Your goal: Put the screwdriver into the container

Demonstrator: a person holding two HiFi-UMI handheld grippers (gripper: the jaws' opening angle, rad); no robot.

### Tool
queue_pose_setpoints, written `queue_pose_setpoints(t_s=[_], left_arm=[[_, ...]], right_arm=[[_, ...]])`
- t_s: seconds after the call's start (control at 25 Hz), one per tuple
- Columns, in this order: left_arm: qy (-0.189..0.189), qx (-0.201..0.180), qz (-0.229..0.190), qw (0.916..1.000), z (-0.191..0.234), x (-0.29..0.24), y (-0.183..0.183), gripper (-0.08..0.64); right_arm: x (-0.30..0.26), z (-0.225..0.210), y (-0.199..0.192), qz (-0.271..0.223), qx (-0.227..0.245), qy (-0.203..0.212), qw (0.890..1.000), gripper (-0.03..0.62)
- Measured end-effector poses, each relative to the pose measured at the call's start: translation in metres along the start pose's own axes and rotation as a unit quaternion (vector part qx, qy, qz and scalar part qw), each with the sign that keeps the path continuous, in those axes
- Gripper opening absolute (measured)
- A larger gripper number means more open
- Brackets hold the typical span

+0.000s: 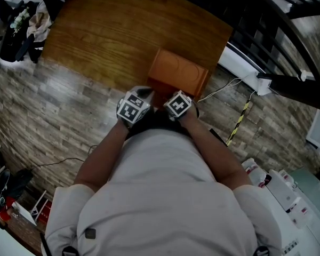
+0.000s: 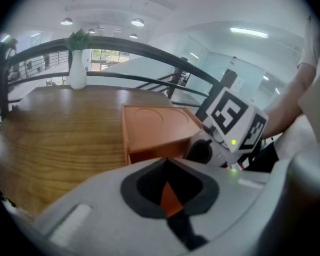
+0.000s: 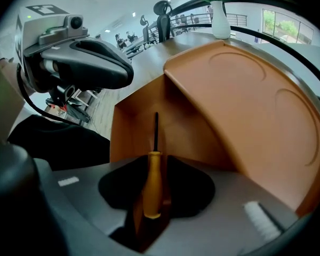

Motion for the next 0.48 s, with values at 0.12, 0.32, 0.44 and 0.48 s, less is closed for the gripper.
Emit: queue_pose_setpoints(t_s=[0.12,0.32,0.44,0.48], left_arm=[[-0.001,-0.003,-0.001,1.0,-0.004,0.002,0.002,0.003],[-0.001,-0.009,-0.001,1.0,-0.012,0.005,0.011,0.003],[0.001,-0.013,-0.006,0.9999,-0.019,0.007,0.018,0.003],[0.002,-0.015,-0.008,0.9999,-0.021,0.008,0.02,0.003]], right_arm=[[0.007,0.003,0.0,-0.016,0.003,-0.002,1.0,0.124],[0.022,0.003,-0.007,-0.032,-0.003,0.002,0.999,0.124],[0.034,0.003,-0.012,-0.053,-0.004,0.002,0.999,0.124],[0.038,0.004,-0.013,-0.059,-0.005,0.002,0.998,0.124]])
Point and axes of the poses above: the fingertips, and each gripper's own axes: x backward along the fingers, z to its left, y out of its top, the point moved 10 cm from there along x, backward along the fingers, and after that the axes turned 15 degrees about z, right-handed, at the moved point
